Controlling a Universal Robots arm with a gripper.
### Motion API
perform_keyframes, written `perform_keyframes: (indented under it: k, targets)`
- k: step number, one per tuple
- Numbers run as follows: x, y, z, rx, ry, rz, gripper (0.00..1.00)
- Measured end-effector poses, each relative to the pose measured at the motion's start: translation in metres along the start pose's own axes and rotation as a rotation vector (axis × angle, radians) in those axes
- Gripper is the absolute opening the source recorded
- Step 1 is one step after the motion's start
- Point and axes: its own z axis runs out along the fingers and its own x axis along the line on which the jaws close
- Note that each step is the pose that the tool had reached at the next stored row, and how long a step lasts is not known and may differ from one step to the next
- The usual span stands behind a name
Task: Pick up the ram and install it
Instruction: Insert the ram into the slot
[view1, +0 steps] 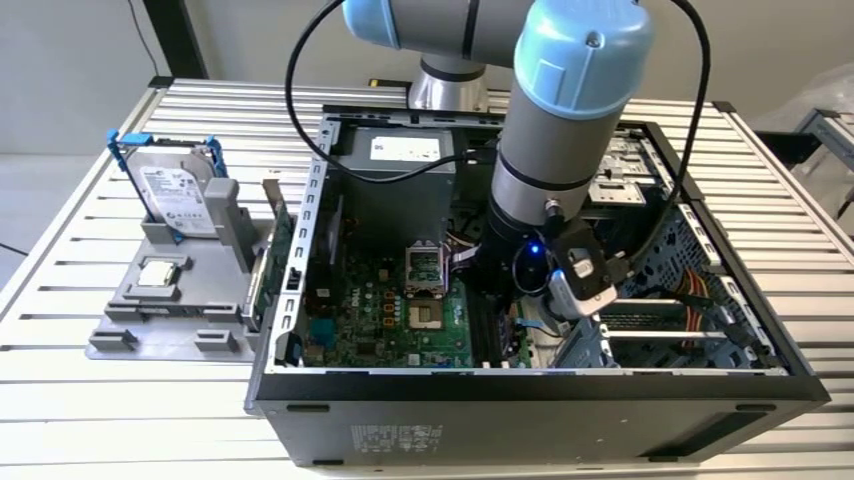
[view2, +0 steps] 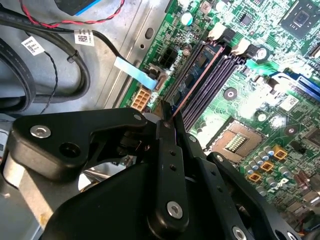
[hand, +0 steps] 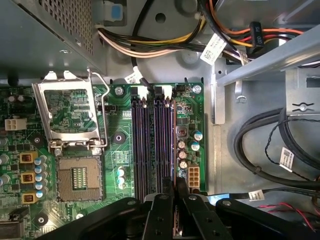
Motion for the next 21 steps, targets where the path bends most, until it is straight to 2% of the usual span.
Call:
perform_keyframes:
  k: [21]
  targets:
    - [0.0001,0.0000,0.0016,-0.0017,0.0000,0.001,0.00]
